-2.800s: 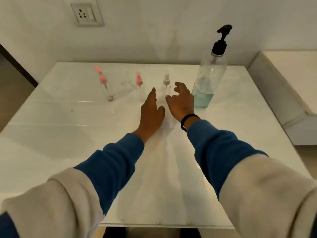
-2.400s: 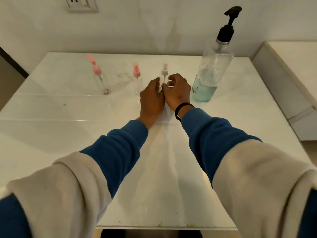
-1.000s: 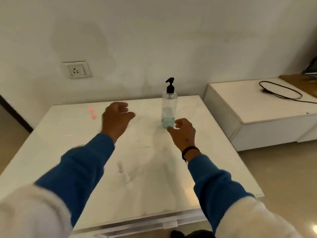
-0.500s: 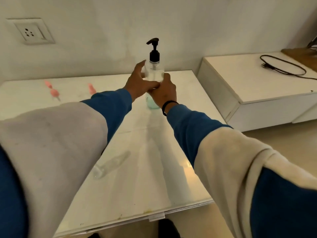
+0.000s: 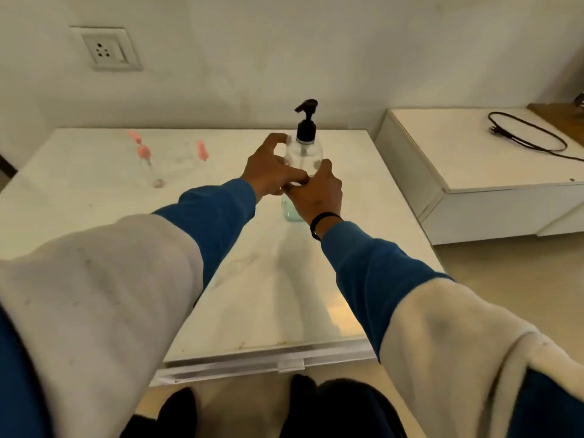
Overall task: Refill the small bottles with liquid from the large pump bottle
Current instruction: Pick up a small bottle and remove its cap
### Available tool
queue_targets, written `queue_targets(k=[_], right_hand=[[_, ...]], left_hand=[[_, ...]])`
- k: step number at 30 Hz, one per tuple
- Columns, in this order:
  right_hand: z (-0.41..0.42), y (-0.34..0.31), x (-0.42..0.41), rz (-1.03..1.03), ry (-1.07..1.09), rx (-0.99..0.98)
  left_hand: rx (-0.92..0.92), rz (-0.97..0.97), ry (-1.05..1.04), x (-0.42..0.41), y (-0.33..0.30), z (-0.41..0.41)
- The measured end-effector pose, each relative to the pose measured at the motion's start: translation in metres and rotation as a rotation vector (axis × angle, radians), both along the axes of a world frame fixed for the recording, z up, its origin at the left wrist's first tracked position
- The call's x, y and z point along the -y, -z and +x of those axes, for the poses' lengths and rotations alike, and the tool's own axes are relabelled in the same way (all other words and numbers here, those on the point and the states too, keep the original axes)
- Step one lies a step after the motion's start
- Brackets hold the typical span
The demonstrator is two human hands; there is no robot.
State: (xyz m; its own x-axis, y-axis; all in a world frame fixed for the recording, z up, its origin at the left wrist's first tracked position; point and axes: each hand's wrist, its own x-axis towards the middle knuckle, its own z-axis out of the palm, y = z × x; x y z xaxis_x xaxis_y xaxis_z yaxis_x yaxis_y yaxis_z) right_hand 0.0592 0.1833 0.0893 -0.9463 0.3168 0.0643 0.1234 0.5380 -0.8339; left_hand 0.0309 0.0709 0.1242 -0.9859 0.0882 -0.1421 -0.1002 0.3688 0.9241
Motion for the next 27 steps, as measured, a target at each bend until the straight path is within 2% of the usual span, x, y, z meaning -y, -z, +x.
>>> queue_targets(k=[9,16,21,24,27], right_hand=[[0.116,-0.008,0.022,-0.046,0.011,0.085],[0.134,-0.019,0.035,-0.026,-0.023,0.124],[0.153,-0.034,0.038,-0.019,-0.035,0.129],[0.177,-0.041,0.039,-0.072,-0.024,0.226],[0.194,-0.042,0.047,-0.137,-0.137,0.303]], left_hand=[[0.054,-0.007,0.034,0.025,-0.005,0.109],[0.055,-0.032,0.005,0.035,-0.012,0.131],[0.019,-0.052,0.01,0.074,-0.035,0.148],[-0.169,0.1,-0.132,0.103,-0.054,0.172],[-0.237,0.339,-0.468,0.135,-0.056,0.186]])
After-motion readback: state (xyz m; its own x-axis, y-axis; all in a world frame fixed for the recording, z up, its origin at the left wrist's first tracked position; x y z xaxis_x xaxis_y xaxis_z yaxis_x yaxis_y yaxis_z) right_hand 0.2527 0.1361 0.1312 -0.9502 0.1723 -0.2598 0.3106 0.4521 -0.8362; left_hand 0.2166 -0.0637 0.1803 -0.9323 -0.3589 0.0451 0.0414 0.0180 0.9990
